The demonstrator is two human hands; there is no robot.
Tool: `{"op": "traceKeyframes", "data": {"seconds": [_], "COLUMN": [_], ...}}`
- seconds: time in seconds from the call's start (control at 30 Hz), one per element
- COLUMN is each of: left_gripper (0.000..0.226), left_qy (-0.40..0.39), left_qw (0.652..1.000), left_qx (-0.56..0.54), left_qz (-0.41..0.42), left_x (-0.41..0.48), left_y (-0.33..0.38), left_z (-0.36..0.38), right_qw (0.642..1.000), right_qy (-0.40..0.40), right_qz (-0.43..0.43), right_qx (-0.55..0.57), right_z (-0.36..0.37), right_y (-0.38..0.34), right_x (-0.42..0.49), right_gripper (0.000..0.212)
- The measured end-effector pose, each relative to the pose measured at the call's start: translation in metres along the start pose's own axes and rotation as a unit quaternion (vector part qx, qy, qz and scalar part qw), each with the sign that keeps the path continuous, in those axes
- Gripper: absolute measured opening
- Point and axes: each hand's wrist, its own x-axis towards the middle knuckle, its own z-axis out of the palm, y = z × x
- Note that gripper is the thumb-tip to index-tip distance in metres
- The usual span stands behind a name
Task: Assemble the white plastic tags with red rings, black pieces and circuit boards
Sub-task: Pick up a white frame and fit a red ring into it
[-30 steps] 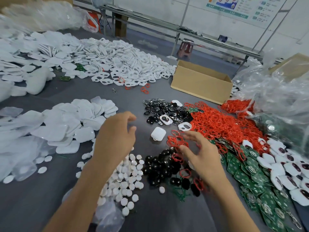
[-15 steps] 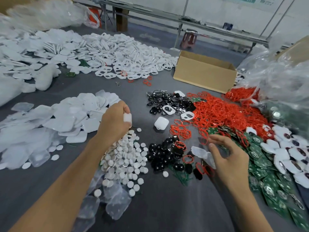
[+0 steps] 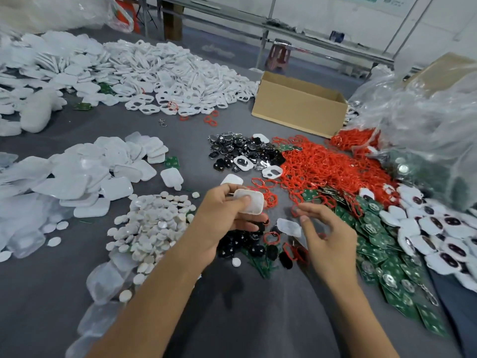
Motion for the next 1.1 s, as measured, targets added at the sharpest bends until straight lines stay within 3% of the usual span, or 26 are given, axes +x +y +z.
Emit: {"op": "traceKeyframes", "data": {"seconds": [0.1,0.17,0.3,0.5,0.6,0.67,0.73,0.87,0.97,1.1], "left_gripper": [0.011,0.015,0.024,0.021,0.027,0.023,0.017,0.014,0.017,0.022], "left_qy": [0.019,0.07,0.199,0.173,0.216,0.245,0.216,0.057,-0.009,-0.005], "left_qw": [0.999,0.987,0.906,0.854,0.765,0.719,0.683,0.62,0.62,0.649], "left_qx": [0.04,0.142,0.346,0.485,0.6,0.634,0.67,0.748,0.752,0.729], "left_qz": [0.002,0.04,0.141,0.079,0.093,0.147,0.198,0.231,0.222,0.217], "left_x": [0.001,0.005,0.022,0.035,0.038,0.041,0.049,0.079,0.11,0.15], "left_y": [-0.005,-0.002,0.022,0.037,0.032,0.032,0.033,0.029,0.019,-0.005], "left_z": [0.002,-0.009,-0.059,-0.1,-0.094,-0.078,-0.048,0.031,0.071,0.081], "right_qw": [1.0,1.0,0.999,0.998,0.997,0.998,0.998,0.997,0.996,0.991], "right_qy": [-0.006,-0.013,-0.028,-0.036,-0.032,-0.025,-0.01,0.027,0.068,0.127], "right_qz": [-0.003,0.002,0.013,0.024,0.013,0.008,0.002,-0.014,-0.01,0.001], "right_qx": [-0.01,-0.021,-0.039,-0.053,-0.064,-0.065,-0.064,-0.071,-0.061,-0.034], "right_z": [-0.001,-0.002,-0.003,-0.001,0.0,0.001,0.002,0.002,0.0,-0.002], "right_y": [0.002,0.005,0.008,0.005,0.004,0.005,0.006,0.007,0.008,0.008], "right_x": [0.0,0.001,0.001,-0.001,-0.001,0.0,0.0,-0.003,-0.004,-0.003], "right_gripper": [0.023,0.024,0.024,0.026,0.028,0.026,0.024,0.028,0.044,0.052]}}
